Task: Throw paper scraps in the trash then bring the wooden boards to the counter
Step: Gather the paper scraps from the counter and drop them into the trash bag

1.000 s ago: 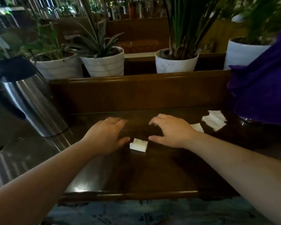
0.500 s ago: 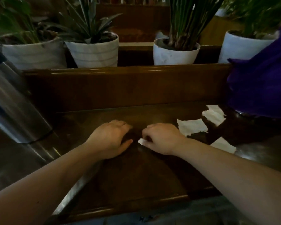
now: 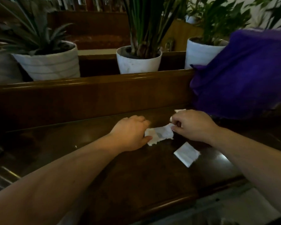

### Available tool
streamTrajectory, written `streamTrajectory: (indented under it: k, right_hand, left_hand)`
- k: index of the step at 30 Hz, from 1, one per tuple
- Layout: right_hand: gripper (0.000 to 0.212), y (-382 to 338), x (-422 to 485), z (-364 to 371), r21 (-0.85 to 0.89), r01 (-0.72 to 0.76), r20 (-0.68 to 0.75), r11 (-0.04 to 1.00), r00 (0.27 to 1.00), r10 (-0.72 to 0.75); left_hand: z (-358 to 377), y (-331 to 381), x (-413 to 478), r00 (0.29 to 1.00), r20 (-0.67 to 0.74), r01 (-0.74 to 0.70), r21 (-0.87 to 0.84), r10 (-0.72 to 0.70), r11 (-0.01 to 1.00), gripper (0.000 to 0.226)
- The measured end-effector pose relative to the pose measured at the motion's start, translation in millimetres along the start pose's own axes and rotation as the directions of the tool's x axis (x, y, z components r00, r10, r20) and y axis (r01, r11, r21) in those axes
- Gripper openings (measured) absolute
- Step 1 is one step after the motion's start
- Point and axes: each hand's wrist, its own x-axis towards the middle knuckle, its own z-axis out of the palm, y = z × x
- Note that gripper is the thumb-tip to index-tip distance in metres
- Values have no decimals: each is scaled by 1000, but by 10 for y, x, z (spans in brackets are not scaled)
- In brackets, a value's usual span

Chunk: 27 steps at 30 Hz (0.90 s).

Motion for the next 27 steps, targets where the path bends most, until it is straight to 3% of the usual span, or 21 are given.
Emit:
streamTrajectory:
  k: [6,10,12,16,21,27]
  right_hand:
    - [12,400,-137,3,37,-11,-19,999,1000,12]
    - [11,616,-186,12,66,-17,12,998,1000,17]
    - [12,709,-208,28,82,-10,21,997,1000,8]
    - [12,833,-228,64,96,-4,13,995,1000,2]
    - [17,985,-258,101,105,-3,0,994,1000,3]
    - [21,1114,-293,99,137,-11,-5,990,1000,12]
  left_hand:
    - [99,286,351,998,65,-23,51,20,998,46]
    - [173,350,408,975,220,13,25,-18,1000,49]
    - [204,370,408,961,273,40,8,-41,999,42]
    - [180,403,381,971,230,81,-40,-69,996,21]
    - [37,740,455,991,78,-103,-124,113,987,17]
    - [215,1139,522,959,189,-201,-66,210,977,39]
